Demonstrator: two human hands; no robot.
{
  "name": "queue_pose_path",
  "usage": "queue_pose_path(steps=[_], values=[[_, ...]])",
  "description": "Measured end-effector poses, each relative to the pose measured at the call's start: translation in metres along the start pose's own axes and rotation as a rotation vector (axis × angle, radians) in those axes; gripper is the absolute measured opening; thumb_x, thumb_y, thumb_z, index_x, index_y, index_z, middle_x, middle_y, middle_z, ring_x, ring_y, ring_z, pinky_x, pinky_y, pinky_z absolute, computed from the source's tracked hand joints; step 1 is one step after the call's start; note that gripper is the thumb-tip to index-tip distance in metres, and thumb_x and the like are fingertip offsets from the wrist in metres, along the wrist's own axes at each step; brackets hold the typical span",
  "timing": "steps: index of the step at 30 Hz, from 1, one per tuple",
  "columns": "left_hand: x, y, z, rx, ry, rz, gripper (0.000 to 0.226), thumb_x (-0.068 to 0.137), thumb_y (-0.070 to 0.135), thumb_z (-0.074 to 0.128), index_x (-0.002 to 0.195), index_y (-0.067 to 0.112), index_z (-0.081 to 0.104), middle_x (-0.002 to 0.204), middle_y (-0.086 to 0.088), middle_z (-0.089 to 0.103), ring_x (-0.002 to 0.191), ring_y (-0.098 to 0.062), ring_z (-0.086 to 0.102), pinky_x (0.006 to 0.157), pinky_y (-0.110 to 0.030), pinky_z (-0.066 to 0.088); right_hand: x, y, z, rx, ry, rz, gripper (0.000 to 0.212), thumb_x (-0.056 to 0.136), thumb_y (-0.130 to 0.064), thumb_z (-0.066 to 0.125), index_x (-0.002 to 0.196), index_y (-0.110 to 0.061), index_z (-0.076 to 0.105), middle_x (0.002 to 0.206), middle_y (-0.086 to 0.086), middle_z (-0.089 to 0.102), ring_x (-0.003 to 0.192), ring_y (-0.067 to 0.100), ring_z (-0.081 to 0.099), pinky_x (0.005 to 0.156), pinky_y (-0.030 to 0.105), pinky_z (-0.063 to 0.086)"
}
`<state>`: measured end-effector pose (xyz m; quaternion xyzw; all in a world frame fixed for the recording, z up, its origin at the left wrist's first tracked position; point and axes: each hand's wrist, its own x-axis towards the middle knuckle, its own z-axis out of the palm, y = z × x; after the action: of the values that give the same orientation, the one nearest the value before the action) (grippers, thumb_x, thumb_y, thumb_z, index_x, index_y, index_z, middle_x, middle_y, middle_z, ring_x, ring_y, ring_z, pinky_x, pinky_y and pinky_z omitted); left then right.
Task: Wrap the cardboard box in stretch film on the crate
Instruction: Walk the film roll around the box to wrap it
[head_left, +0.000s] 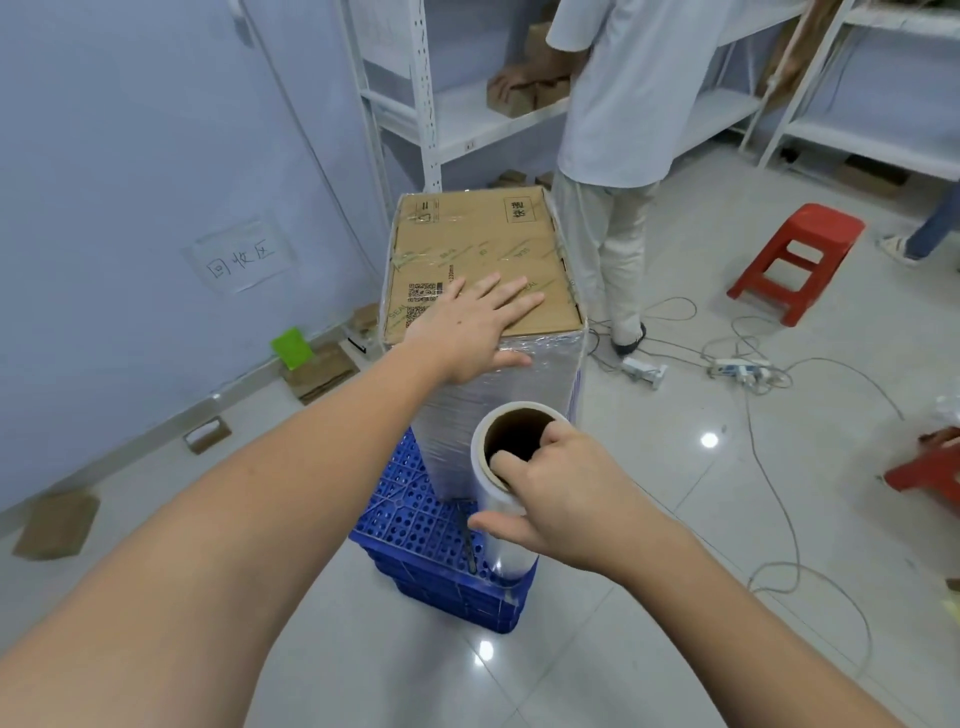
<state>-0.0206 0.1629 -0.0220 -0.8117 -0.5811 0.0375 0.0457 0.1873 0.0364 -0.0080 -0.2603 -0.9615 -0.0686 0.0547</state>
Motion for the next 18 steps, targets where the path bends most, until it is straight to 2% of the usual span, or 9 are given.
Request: queue_pose_path(steps=[2,4,5,7,8,12,15,18], values=[[0.000,-0.001,0.001,-0.012,0.010,-0.002,0.089,0.092,0.084,0.027,0.163,0.041,-0.006,0.173,0.008,0.000,0.160,-0.024,0.004,0.127,-0.057,0.010,0.001,-0.009,-0.002,-0.022,-0.001,0.086,0.059,0.086,-0.073,0.034,0.061,-0.022,0.047,0.045,-0.005,0.048,0.047,0.018,0.040,0.061,0.028,0.027],[0.000,-0.001,0.002,-0.026,0.024,-0.005,0.090,0.092,0.085,0.028,0.163,0.041,-0.005,0.173,0.009,0.000,0.160,-0.023,0.004,0.127,-0.056,0.010,0.003,-0.019,-0.011,-0.029,-0.001,0.173,0.053,0.085,-0.066,0.054,0.056,-0.022,0.044,0.045,-0.004,0.049,0.047,0.019,0.037,0.057,0.027,0.026],[0.000,-0.002,0.002,-0.044,0.026,-0.006,0.091,0.091,0.085,0.030,0.163,0.042,-0.004,0.173,0.009,0.001,0.160,-0.022,0.004,0.127,-0.056,0.009,0.004,-0.025,-0.017,-0.015,-0.017,0.209,0.047,0.087,-0.060,0.058,0.061,-0.022,0.046,0.051,-0.002,0.055,0.051,0.020,0.041,0.057,0.028,0.027],[0.001,-0.004,0.000,-0.106,0.023,-0.011,0.094,0.088,0.086,0.039,0.163,0.044,0.000,0.173,0.011,0.002,0.160,-0.020,0.004,0.127,-0.055,0.008,0.002,-0.038,-0.024,0.075,-0.046,0.317,0.035,0.097,-0.050,0.046,0.079,-0.020,0.050,0.073,0.001,0.062,0.069,0.023,0.054,0.062,0.032,0.030],[0.002,-0.005,-0.001,-0.139,0.021,-0.012,0.097,0.086,0.086,0.044,0.163,0.045,0.002,0.173,0.012,0.003,0.160,-0.020,0.004,0.127,-0.055,0.007,0.001,-0.045,-0.023,0.115,-0.054,0.385,0.032,0.098,-0.047,0.042,0.084,-0.020,0.048,0.077,0.001,0.061,0.075,0.024,0.054,0.064,0.032,0.031],[0.000,-0.008,-0.005,-0.248,0.006,0.018,0.107,0.077,0.085,0.061,0.163,0.044,0.012,0.173,0.011,0.007,0.159,-0.022,0.005,0.127,-0.057,0.005,0.008,-0.070,-0.017,0.108,-0.064,0.645,0.023,0.092,-0.043,0.041,0.084,-0.022,0.039,0.061,-0.005,0.042,0.072,0.024,0.043,0.065,0.034,0.030],[0.000,-0.014,-0.009,-0.376,-0.001,0.055,0.103,0.077,0.077,0.068,0.162,0.040,0.023,0.172,0.008,0.014,0.159,-0.023,0.010,0.126,-0.059,0.002,0.022,-0.082,-0.016,0.009,-0.079,0.749,0.040,0.090,-0.060,0.040,0.078,-0.023,0.041,0.060,-0.006,0.046,0.068,0.021,0.045,0.069,0.031,0.028],[-0.004,-0.028,-0.017,-0.633,0.002,0.108,0.088,0.083,0.061,0.075,0.157,0.029,0.039,0.164,0.004,0.037,0.152,-0.020,0.032,0.127,-0.055,0.012,0.037,-0.086,-0.017,-0.039,-0.130,0.898,0.066,0.081,-0.084,0.035,0.067,-0.020,0.048,0.058,-0.006,0.052,0.060,0.016,0.047,0.067,0.030,0.034]])
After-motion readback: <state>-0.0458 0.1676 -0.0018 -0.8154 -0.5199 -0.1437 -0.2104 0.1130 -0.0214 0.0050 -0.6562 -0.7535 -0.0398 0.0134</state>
